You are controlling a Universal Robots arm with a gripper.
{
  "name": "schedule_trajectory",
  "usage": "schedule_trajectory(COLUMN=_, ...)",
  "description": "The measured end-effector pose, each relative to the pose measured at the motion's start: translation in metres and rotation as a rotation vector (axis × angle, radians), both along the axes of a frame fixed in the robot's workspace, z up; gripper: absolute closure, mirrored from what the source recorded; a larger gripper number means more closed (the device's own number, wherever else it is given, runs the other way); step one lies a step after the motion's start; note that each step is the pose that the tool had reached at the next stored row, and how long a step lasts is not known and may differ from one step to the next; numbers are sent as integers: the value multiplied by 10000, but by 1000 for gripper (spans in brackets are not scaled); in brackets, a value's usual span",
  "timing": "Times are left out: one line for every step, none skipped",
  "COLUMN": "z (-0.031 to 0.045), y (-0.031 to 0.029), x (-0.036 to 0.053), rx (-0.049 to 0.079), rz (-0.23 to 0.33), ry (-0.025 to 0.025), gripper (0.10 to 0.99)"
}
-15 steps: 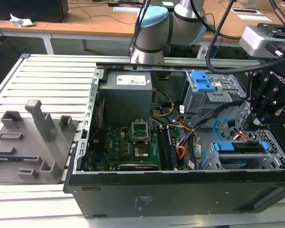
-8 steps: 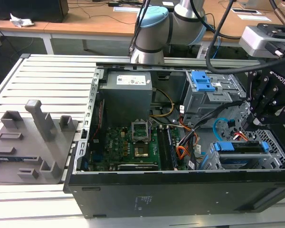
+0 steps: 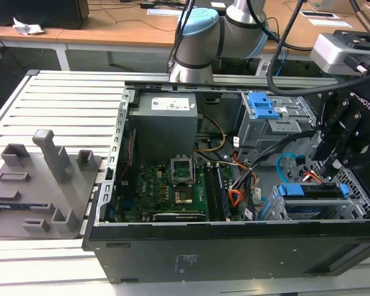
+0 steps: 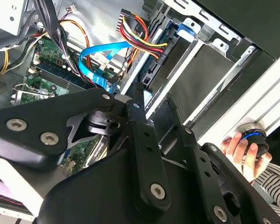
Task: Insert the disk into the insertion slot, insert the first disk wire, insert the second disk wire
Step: 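Insert the second disk wire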
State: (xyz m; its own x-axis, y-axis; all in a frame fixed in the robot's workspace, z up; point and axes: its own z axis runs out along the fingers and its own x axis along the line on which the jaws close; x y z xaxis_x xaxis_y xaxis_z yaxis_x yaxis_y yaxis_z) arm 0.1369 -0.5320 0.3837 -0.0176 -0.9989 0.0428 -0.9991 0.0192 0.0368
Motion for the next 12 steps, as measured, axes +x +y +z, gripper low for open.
schedule_trajectory(z=0, y=1, x=0, rx=1, rz=-1, ry=0, gripper=725)
schedule_trajectory(z=-1, y=6, x=0, rx=2, rz=-1, ry=0, gripper=725)
schedule_trajectory(z=0, y=15, x=0, rx=0, rz=0, ry=0, gripper=725)
schedule_trajectory(z=0, y=36, x=-1, rx=0, rz=-1, ry=-1, gripper=725)
schedule_trajectory(z=0, y=74, x=-1, rx=-1, rz=-1, ry=0, gripper=725)
schedule_trajectory(z=0, y=121, x=0, rx=-2, rz=-1, ry=0, gripper=725)
schedule_trajectory(z=0, y=157, x=0, rx=-4, rz=-1, ry=0, gripper=725)
schedule_trajectory(z=0, y=177, x=0, rx=-6, rz=0, ry=0, gripper=725)
schedule_trajectory(z=0, y=205, x=0, rx=-7, rz=-1, ry=0, gripper=725)
schedule_trajectory(z=0, y=233, x=0, rx=-6, rz=-1, ry=0, gripper=725)
schedule_trajectory(z=0, y=245, x=0, rx=-6, rz=13, ry=0, gripper=725)
schedule_trajectory(z=0, y=245, x=0, rx=-6, rz=39, ry=0, gripper=725)
